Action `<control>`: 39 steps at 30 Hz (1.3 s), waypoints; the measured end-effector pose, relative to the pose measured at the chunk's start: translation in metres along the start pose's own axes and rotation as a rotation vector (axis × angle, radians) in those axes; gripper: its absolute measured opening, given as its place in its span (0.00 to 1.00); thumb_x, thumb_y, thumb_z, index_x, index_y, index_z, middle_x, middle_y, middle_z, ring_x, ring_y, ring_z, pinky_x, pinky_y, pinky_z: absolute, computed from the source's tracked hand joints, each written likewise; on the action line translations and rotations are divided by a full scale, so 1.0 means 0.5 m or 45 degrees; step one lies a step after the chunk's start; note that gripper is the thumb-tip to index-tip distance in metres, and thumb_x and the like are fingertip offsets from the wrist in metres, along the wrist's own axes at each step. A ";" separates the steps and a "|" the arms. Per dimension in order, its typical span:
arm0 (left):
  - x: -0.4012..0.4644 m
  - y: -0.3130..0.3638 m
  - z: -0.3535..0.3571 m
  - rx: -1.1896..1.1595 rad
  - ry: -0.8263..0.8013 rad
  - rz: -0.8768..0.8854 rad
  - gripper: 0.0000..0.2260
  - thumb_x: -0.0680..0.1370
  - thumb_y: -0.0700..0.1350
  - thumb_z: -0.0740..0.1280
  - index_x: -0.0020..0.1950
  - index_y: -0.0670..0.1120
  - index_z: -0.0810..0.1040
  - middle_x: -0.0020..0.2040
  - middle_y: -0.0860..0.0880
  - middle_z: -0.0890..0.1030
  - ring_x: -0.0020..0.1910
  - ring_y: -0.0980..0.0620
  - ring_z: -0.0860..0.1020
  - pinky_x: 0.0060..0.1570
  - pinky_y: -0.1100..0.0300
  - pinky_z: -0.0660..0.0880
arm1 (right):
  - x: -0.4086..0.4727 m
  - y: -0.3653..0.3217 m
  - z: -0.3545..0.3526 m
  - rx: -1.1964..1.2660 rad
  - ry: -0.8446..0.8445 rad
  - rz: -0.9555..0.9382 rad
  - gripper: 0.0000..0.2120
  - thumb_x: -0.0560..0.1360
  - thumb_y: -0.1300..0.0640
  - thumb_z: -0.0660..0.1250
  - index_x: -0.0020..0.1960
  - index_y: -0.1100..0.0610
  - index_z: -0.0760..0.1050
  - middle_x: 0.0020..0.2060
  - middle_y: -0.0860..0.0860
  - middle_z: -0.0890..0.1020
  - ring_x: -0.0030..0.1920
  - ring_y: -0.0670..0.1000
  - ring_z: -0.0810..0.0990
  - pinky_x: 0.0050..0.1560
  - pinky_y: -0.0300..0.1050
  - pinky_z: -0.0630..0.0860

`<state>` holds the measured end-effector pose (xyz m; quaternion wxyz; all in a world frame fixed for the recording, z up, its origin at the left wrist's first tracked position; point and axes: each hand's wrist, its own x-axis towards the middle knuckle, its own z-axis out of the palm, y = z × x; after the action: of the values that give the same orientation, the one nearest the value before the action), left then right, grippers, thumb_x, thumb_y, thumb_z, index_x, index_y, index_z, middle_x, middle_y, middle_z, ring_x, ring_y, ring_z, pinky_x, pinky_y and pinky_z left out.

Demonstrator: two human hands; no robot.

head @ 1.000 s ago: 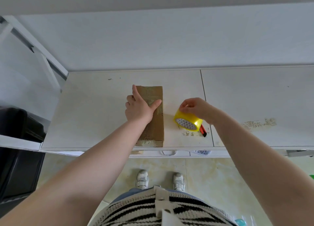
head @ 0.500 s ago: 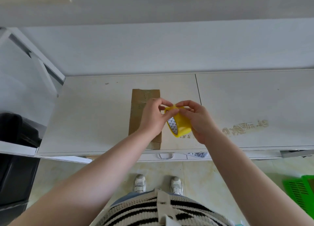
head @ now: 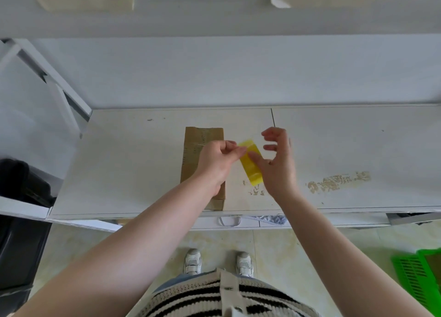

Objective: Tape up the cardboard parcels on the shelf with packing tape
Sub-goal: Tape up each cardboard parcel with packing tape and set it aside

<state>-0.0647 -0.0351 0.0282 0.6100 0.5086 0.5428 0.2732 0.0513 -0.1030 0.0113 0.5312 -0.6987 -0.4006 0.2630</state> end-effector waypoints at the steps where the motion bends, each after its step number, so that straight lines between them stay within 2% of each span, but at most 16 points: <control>1: -0.002 0.006 -0.001 0.023 -0.005 -0.003 0.07 0.74 0.44 0.75 0.42 0.43 0.80 0.51 0.53 0.81 0.53 0.51 0.80 0.63 0.53 0.74 | -0.003 -0.001 -0.001 -0.078 -0.002 -0.130 0.21 0.74 0.62 0.72 0.53 0.39 0.67 0.57 0.46 0.72 0.54 0.45 0.75 0.42 0.36 0.74; 4: -0.009 0.021 -0.001 0.078 -0.039 0.023 0.07 0.74 0.46 0.75 0.41 0.45 0.80 0.52 0.54 0.81 0.54 0.52 0.79 0.57 0.56 0.72 | -0.005 0.002 -0.001 -0.219 -0.012 -0.332 0.13 0.76 0.63 0.70 0.55 0.47 0.74 0.56 0.47 0.72 0.54 0.47 0.77 0.38 0.41 0.77; 9: -0.011 0.027 -0.021 0.311 -0.077 0.258 0.07 0.76 0.45 0.73 0.39 0.48 0.79 0.48 0.58 0.78 0.47 0.61 0.77 0.46 0.65 0.71 | -0.002 -0.002 -0.001 -0.122 -0.006 -0.218 0.08 0.75 0.62 0.71 0.45 0.50 0.80 0.49 0.45 0.75 0.50 0.43 0.77 0.41 0.31 0.70; 11: -0.013 0.022 -0.023 0.450 -0.037 0.432 0.07 0.76 0.44 0.73 0.39 0.48 0.78 0.50 0.55 0.78 0.45 0.61 0.78 0.43 0.72 0.71 | 0.001 -0.006 0.003 -0.087 -0.020 -0.121 0.07 0.75 0.63 0.71 0.43 0.51 0.80 0.48 0.42 0.76 0.48 0.41 0.77 0.45 0.37 0.72; 14: -0.017 0.010 -0.017 0.538 0.043 0.629 0.06 0.77 0.42 0.71 0.42 0.47 0.76 0.52 0.51 0.76 0.42 0.67 0.74 0.43 0.79 0.68 | 0.008 -0.015 0.008 -0.008 -0.059 0.056 0.07 0.76 0.62 0.70 0.41 0.51 0.79 0.47 0.43 0.77 0.47 0.47 0.78 0.49 0.54 0.78; 17: -0.014 -0.002 -0.006 0.571 0.068 0.680 0.05 0.79 0.44 0.69 0.45 0.47 0.74 0.53 0.49 0.75 0.43 0.67 0.74 0.43 0.79 0.68 | 0.018 -0.024 0.006 0.085 -0.087 0.249 0.07 0.76 0.61 0.70 0.40 0.53 0.80 0.49 0.50 0.78 0.48 0.55 0.81 0.52 0.61 0.80; 20: 0.002 -0.007 0.007 0.550 0.054 0.654 0.06 0.80 0.47 0.68 0.46 0.48 0.74 0.53 0.48 0.77 0.42 0.61 0.78 0.39 0.76 0.70 | 0.026 -0.034 0.000 0.110 -0.104 0.377 0.06 0.77 0.60 0.69 0.42 0.57 0.80 0.50 0.60 0.80 0.47 0.59 0.82 0.50 0.61 0.81; 23: 0.012 -0.006 0.025 0.538 0.053 0.652 0.08 0.80 0.49 0.68 0.44 0.50 0.71 0.54 0.47 0.78 0.41 0.58 0.80 0.35 0.72 0.69 | 0.033 -0.044 -0.012 0.104 -0.095 0.424 0.08 0.78 0.60 0.68 0.40 0.55 0.80 0.42 0.58 0.83 0.45 0.59 0.83 0.50 0.61 0.82; 27: 0.015 0.001 0.042 0.629 0.084 0.671 0.08 0.81 0.52 0.65 0.49 0.50 0.70 0.60 0.46 0.78 0.46 0.59 0.80 0.42 0.77 0.69 | 0.045 -0.055 -0.030 0.087 -0.085 0.449 0.08 0.77 0.60 0.69 0.40 0.54 0.81 0.40 0.60 0.84 0.46 0.64 0.83 0.49 0.64 0.81; 29: 0.011 0.006 0.050 0.631 0.072 0.677 0.09 0.82 0.53 0.63 0.52 0.48 0.70 0.49 0.51 0.81 0.41 0.62 0.79 0.36 0.77 0.69 | 0.051 -0.063 -0.035 0.011 -0.081 0.391 0.10 0.78 0.59 0.69 0.38 0.53 0.80 0.40 0.58 0.84 0.44 0.63 0.84 0.49 0.63 0.81; 31: 0.008 0.009 0.056 0.707 0.067 0.692 0.13 0.82 0.56 0.61 0.54 0.47 0.67 0.38 0.56 0.76 0.33 0.61 0.76 0.33 0.74 0.70 | 0.053 -0.068 -0.041 -0.100 -0.070 0.303 0.09 0.78 0.58 0.68 0.39 0.54 0.80 0.45 0.54 0.82 0.43 0.55 0.83 0.49 0.55 0.82; 33: 0.014 0.012 0.050 0.753 0.145 0.690 0.20 0.79 0.62 0.61 0.55 0.46 0.62 0.36 0.55 0.72 0.29 0.59 0.72 0.26 0.67 0.68 | 0.057 -0.064 -0.048 -0.147 -0.064 0.254 0.06 0.78 0.59 0.67 0.43 0.58 0.81 0.52 0.52 0.77 0.44 0.50 0.80 0.49 0.49 0.80; 35: 0.027 0.018 0.035 0.782 0.180 0.739 0.27 0.76 0.65 0.61 0.60 0.45 0.61 0.42 0.52 0.75 0.31 0.56 0.75 0.26 0.70 0.64 | 0.060 -0.058 -0.059 -0.101 -0.071 0.248 0.06 0.77 0.60 0.68 0.42 0.57 0.80 0.52 0.52 0.75 0.46 0.54 0.81 0.50 0.55 0.81; 36: 0.032 0.019 0.032 0.820 0.144 0.809 0.27 0.76 0.64 0.61 0.63 0.44 0.62 0.50 0.49 0.77 0.36 0.55 0.79 0.30 0.71 0.67 | 0.062 -0.056 -0.064 -0.087 -0.083 0.258 0.07 0.77 0.60 0.68 0.40 0.56 0.79 0.50 0.51 0.76 0.46 0.56 0.81 0.50 0.58 0.81; 38: 0.032 0.023 0.038 0.793 0.006 0.925 0.21 0.78 0.59 0.64 0.64 0.46 0.68 0.70 0.47 0.69 0.50 0.56 0.80 0.39 0.68 0.76 | 0.067 -0.053 -0.074 -0.068 -0.114 0.272 0.11 0.77 0.60 0.69 0.36 0.52 0.79 0.44 0.50 0.78 0.45 0.60 0.82 0.49 0.62 0.80; 39: 0.024 0.024 0.047 0.728 -0.047 0.933 0.15 0.79 0.54 0.66 0.60 0.46 0.73 0.74 0.47 0.66 0.54 0.57 0.79 0.44 0.65 0.79 | 0.068 -0.054 -0.079 -0.061 -0.144 0.276 0.12 0.77 0.61 0.69 0.35 0.51 0.79 0.39 0.51 0.80 0.44 0.62 0.83 0.48 0.64 0.80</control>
<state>-0.0368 -0.0283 0.0321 0.3182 0.8194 0.3699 0.3011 0.0934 -0.0922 0.0507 0.4593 -0.7346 -0.3582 0.3480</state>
